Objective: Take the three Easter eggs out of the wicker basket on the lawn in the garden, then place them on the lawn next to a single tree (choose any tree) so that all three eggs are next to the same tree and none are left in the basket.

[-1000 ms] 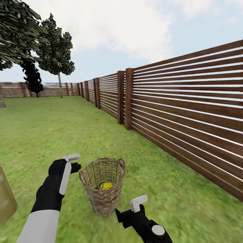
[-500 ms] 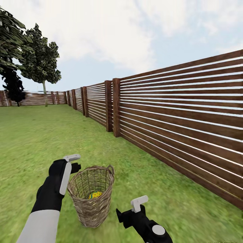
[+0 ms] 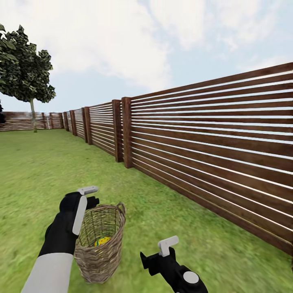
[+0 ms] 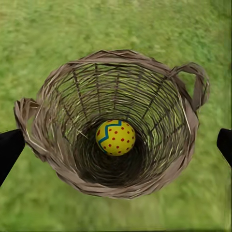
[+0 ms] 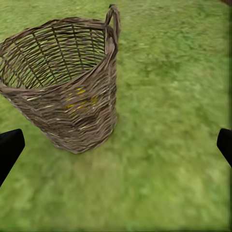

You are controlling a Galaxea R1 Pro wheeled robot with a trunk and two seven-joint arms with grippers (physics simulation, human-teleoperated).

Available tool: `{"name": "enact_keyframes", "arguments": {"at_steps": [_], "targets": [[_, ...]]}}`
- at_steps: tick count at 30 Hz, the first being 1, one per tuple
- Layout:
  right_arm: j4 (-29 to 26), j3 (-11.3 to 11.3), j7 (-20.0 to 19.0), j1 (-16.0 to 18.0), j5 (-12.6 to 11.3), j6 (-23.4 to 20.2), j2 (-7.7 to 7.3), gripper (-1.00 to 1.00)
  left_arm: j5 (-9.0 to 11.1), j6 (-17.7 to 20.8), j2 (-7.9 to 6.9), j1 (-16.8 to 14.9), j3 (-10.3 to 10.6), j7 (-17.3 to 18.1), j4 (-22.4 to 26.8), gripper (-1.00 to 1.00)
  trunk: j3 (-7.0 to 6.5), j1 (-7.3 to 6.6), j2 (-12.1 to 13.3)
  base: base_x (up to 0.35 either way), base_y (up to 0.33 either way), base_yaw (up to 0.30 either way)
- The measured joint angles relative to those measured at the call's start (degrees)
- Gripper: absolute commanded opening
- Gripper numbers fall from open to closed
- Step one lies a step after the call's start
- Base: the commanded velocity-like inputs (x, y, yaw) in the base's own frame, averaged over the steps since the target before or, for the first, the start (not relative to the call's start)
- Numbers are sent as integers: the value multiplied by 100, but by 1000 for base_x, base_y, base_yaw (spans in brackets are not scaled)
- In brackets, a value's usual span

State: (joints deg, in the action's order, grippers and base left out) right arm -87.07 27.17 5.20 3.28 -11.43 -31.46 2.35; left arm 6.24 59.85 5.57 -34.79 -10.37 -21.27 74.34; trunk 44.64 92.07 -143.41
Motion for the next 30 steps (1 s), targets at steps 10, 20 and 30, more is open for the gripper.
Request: {"name": "enact_keyframes", "arguments": {"at_steps": [10, 20, 30], "targets": [[0, -96, -2, 7, -38, -51, 3, 100, 144, 1, 9, -9, 0, -5, -85, 100, 27, 0, 0, 0, 0, -22], [43, -250, -3, 16, -60, -57, 3, 100, 171, 0, 10, -56, 1, -4, -375, 100, 117, 0, 0, 2, 0, -1], [94, -255, -3, 19, -56, -57, 10, 100, 204, 1, 10, -75, -7, -4, -518, 100, 210, -1, 0, 109, 0, 0]]}}
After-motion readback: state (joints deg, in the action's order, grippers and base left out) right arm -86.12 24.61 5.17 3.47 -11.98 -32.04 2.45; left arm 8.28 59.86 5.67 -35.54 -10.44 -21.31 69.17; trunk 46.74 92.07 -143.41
